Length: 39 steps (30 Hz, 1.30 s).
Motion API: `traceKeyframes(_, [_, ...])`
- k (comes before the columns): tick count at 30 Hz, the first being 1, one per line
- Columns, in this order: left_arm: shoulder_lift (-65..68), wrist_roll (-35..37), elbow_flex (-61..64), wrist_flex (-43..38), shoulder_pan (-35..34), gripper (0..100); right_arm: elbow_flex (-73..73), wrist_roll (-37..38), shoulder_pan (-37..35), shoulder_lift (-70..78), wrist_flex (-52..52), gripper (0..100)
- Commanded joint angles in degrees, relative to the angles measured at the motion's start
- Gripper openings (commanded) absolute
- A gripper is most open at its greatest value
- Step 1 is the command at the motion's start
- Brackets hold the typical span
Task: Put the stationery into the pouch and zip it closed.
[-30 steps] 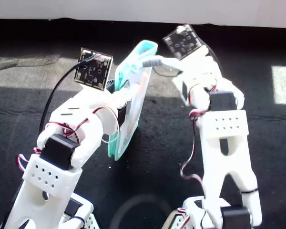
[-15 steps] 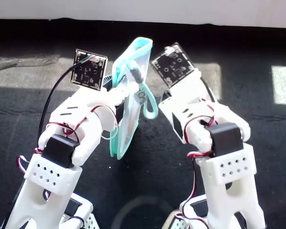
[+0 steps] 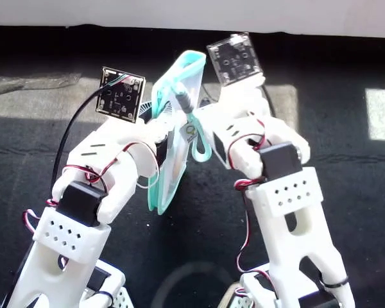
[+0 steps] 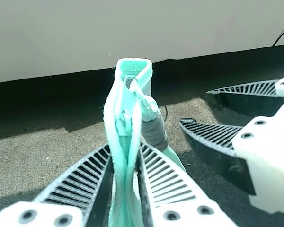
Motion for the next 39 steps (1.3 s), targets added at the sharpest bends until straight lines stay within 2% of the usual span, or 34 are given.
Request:
traceKeyframes(1, [-0.84,-0.53,-0.31,0.44,-0.22,2,-0.92,-0.35,-3.38,-1.1,-0.66,20.7])
traceKeyframes(12, [-0.84,-0.53,-0.22,0.44,-0.04,2,-1.01,-0.26,-5.58,0.22,-1.89,20.7])
traceKeyframes(22, [-0.84,-0.53,-0.22,0.44,-0.31,2,-0.57,-0.26,-5.49,-7.69,0.31,20.7])
traceKeyframes(39, [-0.92,-0.53,-0.22,0.44,-0.04,2,-0.4,-0.35,-8.4,-3.82,-0.66,20.7])
